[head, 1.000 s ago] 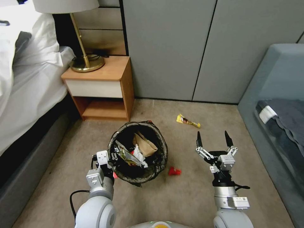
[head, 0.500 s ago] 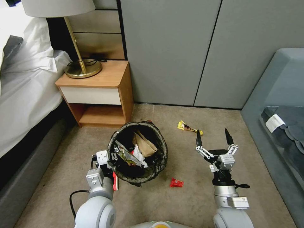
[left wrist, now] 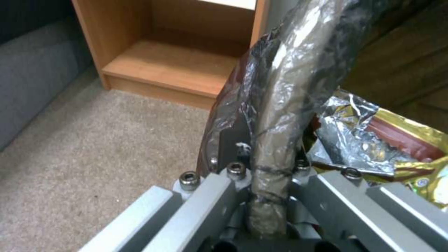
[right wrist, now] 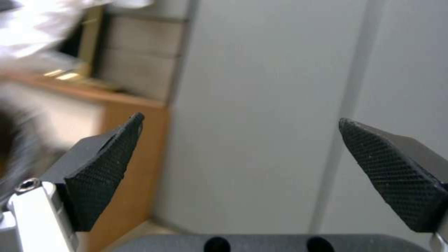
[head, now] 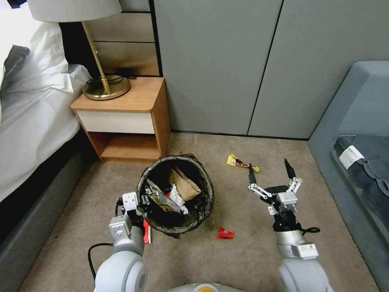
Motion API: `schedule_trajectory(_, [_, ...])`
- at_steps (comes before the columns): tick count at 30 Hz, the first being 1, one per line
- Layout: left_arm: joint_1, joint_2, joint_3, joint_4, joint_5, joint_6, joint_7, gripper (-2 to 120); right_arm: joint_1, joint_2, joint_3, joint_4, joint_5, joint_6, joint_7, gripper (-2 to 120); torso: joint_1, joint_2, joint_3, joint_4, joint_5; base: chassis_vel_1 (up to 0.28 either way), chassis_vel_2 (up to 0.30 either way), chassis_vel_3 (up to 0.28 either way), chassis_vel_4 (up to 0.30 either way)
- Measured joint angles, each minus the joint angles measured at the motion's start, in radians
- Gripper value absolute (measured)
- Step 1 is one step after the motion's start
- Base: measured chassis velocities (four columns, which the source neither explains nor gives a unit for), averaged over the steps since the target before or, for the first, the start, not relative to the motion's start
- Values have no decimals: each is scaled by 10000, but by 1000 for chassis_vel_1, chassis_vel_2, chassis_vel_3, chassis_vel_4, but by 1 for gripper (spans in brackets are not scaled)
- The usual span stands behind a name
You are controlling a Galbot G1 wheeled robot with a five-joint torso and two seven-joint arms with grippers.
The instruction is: Pick up the trash bin, then pick up the garbage from the floor and place it into the trash bin.
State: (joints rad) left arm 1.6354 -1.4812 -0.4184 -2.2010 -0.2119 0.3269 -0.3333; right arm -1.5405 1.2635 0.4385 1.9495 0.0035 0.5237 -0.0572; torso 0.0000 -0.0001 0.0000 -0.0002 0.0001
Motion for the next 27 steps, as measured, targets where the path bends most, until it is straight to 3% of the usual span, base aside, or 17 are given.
schedule_trajectory(1, [0,0,0,0,0,0,0,0,0,0,0,0,0,0,0,100,0,0,0,0,0,0,0,0,0])
schedule_trajectory(4, [12,8,-33,-35,-1,25,-8,0,480,-1035,-648,-354,468,-720,-1392,100,0,0,0,3,-1,0,0,0,0])
schedule_trajectory(10, [-96,17,55,-10,8,102,-8,0,858,-1918,-1210,-1175,228,-970,-3004,100,0,0,0,2,0,0,0,0,0])
schedule_trajectory(19, [-110,43,110,78,8,127,-1,0,1308,-2006,-1164,-2655,-578,-842,-5783,100,0,0,0,1,-1,0,0,0,0])
schedule_trajectory(27, [-48,73,115,21,18,127,-1,0,1671,-1728,-925,-4152,-1419,-405,-6708,100,0,0,0,1,0,0,0,0,0])
